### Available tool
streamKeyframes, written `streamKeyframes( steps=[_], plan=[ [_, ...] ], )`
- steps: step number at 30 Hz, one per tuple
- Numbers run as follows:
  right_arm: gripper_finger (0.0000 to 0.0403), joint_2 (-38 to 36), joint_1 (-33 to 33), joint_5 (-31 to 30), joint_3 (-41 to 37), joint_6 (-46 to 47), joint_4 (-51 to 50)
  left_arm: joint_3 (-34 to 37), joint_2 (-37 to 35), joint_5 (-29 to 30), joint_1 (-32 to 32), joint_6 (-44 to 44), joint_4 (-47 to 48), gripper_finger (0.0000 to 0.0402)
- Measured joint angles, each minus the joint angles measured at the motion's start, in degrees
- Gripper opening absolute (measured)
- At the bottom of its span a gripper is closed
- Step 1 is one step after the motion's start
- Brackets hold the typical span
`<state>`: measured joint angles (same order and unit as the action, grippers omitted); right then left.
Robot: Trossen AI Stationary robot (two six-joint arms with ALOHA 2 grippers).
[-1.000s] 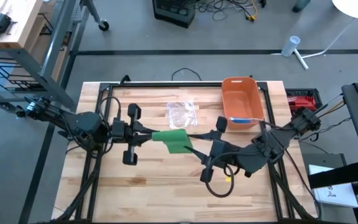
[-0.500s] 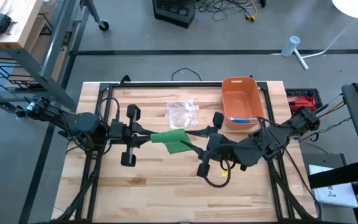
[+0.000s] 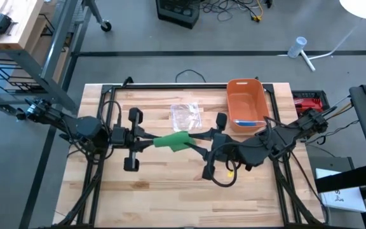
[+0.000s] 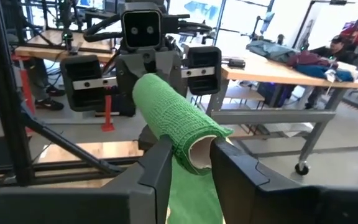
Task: Roll bandage
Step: Roll the green bandage
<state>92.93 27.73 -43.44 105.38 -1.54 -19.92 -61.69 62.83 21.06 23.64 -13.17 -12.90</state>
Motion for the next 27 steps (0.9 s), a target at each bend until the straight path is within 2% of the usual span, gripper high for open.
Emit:
streamKeyframes(
  steps=[11,19,27],
  plan=[
    [0.0121,-1.5,0.1,6.5,0.0,5.4,-4.8,0.0,-0.8,1.1,-0.1,-0.6,0.3,0.0002],
    [0.0112,-1.4,-0.3,6.8,0.0,4.7,-4.7,0.0,-0.8,1.1,-0.1,-0.7,-0.2,0.0002],
    [0.0132,-1.5,-0.6,6.1,0.0,4.6,-6.4,0.0,-1.2,1.1,-0.1,-0.7,-0.1,0.0002]
  ],
)
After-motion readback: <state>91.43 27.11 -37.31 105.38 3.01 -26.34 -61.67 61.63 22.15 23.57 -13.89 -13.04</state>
